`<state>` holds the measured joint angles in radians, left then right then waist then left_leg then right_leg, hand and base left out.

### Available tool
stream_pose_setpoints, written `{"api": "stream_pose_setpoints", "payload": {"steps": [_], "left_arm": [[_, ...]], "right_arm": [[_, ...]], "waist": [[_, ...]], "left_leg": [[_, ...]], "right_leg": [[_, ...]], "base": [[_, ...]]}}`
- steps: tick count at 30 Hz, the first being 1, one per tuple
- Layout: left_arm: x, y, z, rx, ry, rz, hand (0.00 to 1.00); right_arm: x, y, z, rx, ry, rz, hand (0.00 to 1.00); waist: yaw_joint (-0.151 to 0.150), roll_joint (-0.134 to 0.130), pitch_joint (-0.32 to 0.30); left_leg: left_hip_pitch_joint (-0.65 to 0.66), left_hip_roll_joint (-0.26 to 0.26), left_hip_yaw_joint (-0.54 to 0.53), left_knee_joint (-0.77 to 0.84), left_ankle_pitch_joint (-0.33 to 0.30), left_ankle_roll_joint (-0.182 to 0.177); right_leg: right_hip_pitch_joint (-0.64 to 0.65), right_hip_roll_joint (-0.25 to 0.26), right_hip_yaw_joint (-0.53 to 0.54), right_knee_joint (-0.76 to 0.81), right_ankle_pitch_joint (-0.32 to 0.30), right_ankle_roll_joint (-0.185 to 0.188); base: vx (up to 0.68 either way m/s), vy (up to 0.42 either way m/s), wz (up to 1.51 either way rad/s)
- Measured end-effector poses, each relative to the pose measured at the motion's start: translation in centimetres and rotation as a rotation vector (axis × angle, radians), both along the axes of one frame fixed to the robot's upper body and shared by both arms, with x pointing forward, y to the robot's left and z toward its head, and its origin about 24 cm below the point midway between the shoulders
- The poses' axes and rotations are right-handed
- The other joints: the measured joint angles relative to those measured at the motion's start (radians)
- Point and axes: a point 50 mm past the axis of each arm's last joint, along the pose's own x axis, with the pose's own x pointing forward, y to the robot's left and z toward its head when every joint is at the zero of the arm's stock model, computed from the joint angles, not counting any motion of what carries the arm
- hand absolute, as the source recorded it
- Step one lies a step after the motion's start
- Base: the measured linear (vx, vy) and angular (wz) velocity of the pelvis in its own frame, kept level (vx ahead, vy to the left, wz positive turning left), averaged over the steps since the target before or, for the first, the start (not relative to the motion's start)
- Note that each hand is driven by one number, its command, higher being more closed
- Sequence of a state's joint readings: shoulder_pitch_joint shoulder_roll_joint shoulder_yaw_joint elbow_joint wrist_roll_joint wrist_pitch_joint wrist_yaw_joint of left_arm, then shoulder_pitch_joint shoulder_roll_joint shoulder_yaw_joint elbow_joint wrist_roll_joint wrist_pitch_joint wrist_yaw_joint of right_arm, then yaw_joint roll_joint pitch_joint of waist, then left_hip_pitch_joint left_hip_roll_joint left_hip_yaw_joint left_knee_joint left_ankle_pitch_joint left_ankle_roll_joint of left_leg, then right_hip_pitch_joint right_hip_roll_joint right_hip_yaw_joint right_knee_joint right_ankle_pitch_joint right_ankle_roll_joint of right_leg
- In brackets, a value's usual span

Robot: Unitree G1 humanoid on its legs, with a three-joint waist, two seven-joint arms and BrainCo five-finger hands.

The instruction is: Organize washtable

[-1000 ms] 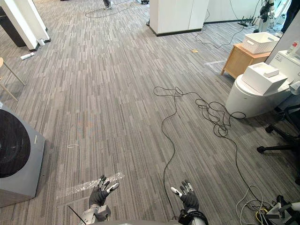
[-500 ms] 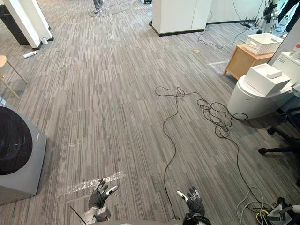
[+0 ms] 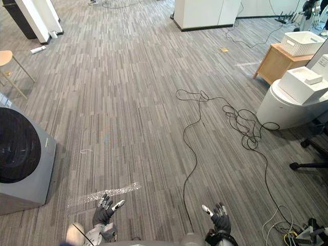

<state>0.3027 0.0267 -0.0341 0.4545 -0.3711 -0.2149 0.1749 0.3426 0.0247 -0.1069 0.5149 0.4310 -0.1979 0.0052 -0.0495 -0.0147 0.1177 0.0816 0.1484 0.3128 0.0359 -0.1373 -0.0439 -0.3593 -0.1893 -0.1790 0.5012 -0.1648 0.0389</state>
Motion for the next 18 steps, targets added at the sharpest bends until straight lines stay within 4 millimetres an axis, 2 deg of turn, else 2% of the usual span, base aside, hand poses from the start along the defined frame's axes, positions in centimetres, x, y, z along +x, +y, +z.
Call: {"api": "stream_pose_setpoints", "payload": {"steps": [2, 3, 5, 6, 7, 8, 9, 10, 11, 12, 13, 14, 15, 16, 17, 18], "left_arm": [[1.6, 0.1, 0.7, 0.032, -0.046, -0.038, 0.0], [2.4, 0.0, 1.1, 0.038, -0.069, -0.048, 0.0], [3.1, -0.6, 1.4, 0.039, -0.092, -0.07, 0.0], [3.1, -0.8, 1.5, 0.036, -0.103, -0.073, 0.0], [2.9, -1.2, 1.6, 0.026, -0.11, -0.073, 0.0], [2.8, -1.5, 1.8, 0.014, -0.124, -0.064, 0.0], [2.8, -2.1, 2.0, -0.008, -0.14, -0.054, 0.0], [2.8, -2.4, 2.3, -0.022, -0.151, -0.041, 0.0], [2.2, -2.5, 2.1, -0.042, -0.145, -0.01, 0.0], [1.6, -2.5, 1.8, -0.048, -0.125, -0.004, 0.0], [1.6, -2.5, 1.8, -0.051, -0.124, -0.002, 0.0], [1.8, -2.3, 2.1, -0.048, -0.137, 0.006, 0.0], [1.9, -2.0, 2.6, -0.042, -0.163, 0.017, 0.0], [2.1, -1.9, 2.9, -0.039, -0.18, 0.022, 0.0], [2.4, -1.8, 3.5, -0.035, -0.211, 0.028, 0.0], [2.6, -1.6, 4.0, -0.033, -0.236, 0.032, 0.0]], "right_arm": [[-0.3, -0.2, 0.1, -0.009, -0.004, -0.012, 0.0], [-0.4, -0.4, 0.1, -0.013, -0.004, -0.023, 0.0], [-0.8, -0.8, 0.3, -0.034, -0.004, -0.027, 0.0], [-1.1, -0.8, 0.4, -0.042, 0.0, -0.019, 0.0], [-1.6, -0.9, 0.4, -0.049, 0.009, -0.012, 0.0], [-1.8, -1.1, 0.3, -0.059, 0.021, 0.01, 0.0], [-1.2, -1.2, 0.6, -0.072, 0.002, 0.028, 0.0], [-0.5, -1.4, 0.9, -0.089, -0.018, 0.045, 0.0], [0.7, -1.7, 1.6, -0.121, -0.057, 0.078, 0.0], [1.5, -1.7, 2.0, -0.138, -0.084, 0.105, 0.0], [1.8, -1.9, 2.2, -0.145, -0.092, 0.109, 0.0], [2.3, -1.9, 2.4, -0.147, -0.108, 0.105, 0.0], [3.0, -1.9, 2.9, -0.143, -0.139, 0.095, 0.0], [3.3, -1.9, 3.1, -0.141, -0.157, 0.091, 0.0], [4.2, -1.9, 3.7, -0.141, -0.197, 0.09, 0.0], [5.1, -1.8, 4.2, -0.141, -0.23, 0.094, 0.0]], "waist": [[-0.013, -0.034, 0.021], [-0.026, -0.048, 0.031], [-0.036, -0.051, 0.038], [-0.047, -0.044, 0.036], [-0.051, -0.028, 0.029], [-0.043, -0.001, 0.021], [-0.033, 0.027, 0.025], [-0.023, 0.05, 0.025], [-0.006, 0.089, 0.027], [0.014, 0.101, 0.039], [0.017, 0.103, 0.05], [0.021, 0.088, 0.064], [0.029, 0.063, 0.076], [0.034, 0.052, 0.078], [0.047, 0.038, 0.084], [0.069, 0.034, 0.087]], "left_leg": [[0.006, -0.001, -0.021, 0.005, -0.022, -0.014], [0.023, -0.007, -0.04, 0.007, -0.045, -0.029], [0.07, -0.014, -0.064, 0.013, -0.092, -0.043], [0.108, -0.008, -0.079, 0.018, -0.132, -0.034], [0.15, 0.01, -0.093, 0.02, -0.164, 0.003], [0.123, 0.053, -0.097, 0.154, -0.154, -0.009], [0.05, 0.103, -0.101, 0.334, -0.123, -0.033], [0.003, 0.137, -0.103, 0.445, -0.079, -0.028], [-0.077, 0.201, -0.118, 0.646, 0.082, -0.018], [-0.132, 0.233, -0.142, 0.821, 0.172, -0.039], [-0.158, 0.233, -0.148, 0.909, 0.143, -0.04], [-0.203, 0.207, -0.133, 1.021, 0.075, -0.017], [-0.246, 0.16, -0.089, 1.046, 0.014, 0.014], [-0.274, 0.139, -0.061, 1.037, -0.013, 0.019], [-0.35, 0.111, -0.003, 0.974, -0.055, 0.024], [-0.425, 0.103, 0.045, 0.857, -0.07, 0.024]], "right_leg": [[-0.035, 0.002, 0.003, -0.228, 0.079, 0.052], [-0.063, -0.011, 0.014, -0.332, 0.151, 0.097], [-0.083, -0.034, 0.025, -0.356, 0.176, 0.134], [-0.082, -0.038, 0.031, -0.313, 0.169, 0.131], [-0.081, -0.018, 0.043, -0.246, 0.178, 0.093], [-0.085, 0.008, 0.046, -0.144, 0.196, 0.066], [-0.078, 0.031, 0.042, -0.106, 0.18, 0.028], [-0.066, 0.052, 0.033, -0.1, 0.158, 0.011], [-0.014, 0.103, 0.029, -0.113, 0.12, -0.024], [0.07, 0.135, 0.043, -0.155, 0.094, -0.043], [0.133, 0.146, 0.047, -0.19, 0.086, -0.049], [0.256, 0.153, 0.057, -0.269, 0.079, -0.058], [0.363, 0.144, 0.082, -0.34, 0.075, -0.065], [0.399, 0.139, 0.093, -0.368, 0.069, -0.074], [0.46, 0.135, 0.116, -0.417, 0.057, -0.092], [0.497, 0.135, 0.138, -0.448, 0.039, -0.104]], "base": [[0.34, -0.098, 0.34], [0.4, -0.145, 0.41], [0.48, -0.216, 0.5], [0.55, -0.281, 0.66], [0.76, -0.39, 0.7], [0.67, -0.378, 0.51], [0.67, -0.398, 0.19], [0.57, -0.361, -0.3], [0.76, -0.364, -0.64], [0.79, -0.308, -0.64], [0.74, -0.248, -0.46], [0.83, -0.253, -0.29], [0.8, -0.237, -0.25], [0.79, -0.161, -0.39], [0.63, -0.047, -0.56], [0.63, -0.018, -0.65]]}}
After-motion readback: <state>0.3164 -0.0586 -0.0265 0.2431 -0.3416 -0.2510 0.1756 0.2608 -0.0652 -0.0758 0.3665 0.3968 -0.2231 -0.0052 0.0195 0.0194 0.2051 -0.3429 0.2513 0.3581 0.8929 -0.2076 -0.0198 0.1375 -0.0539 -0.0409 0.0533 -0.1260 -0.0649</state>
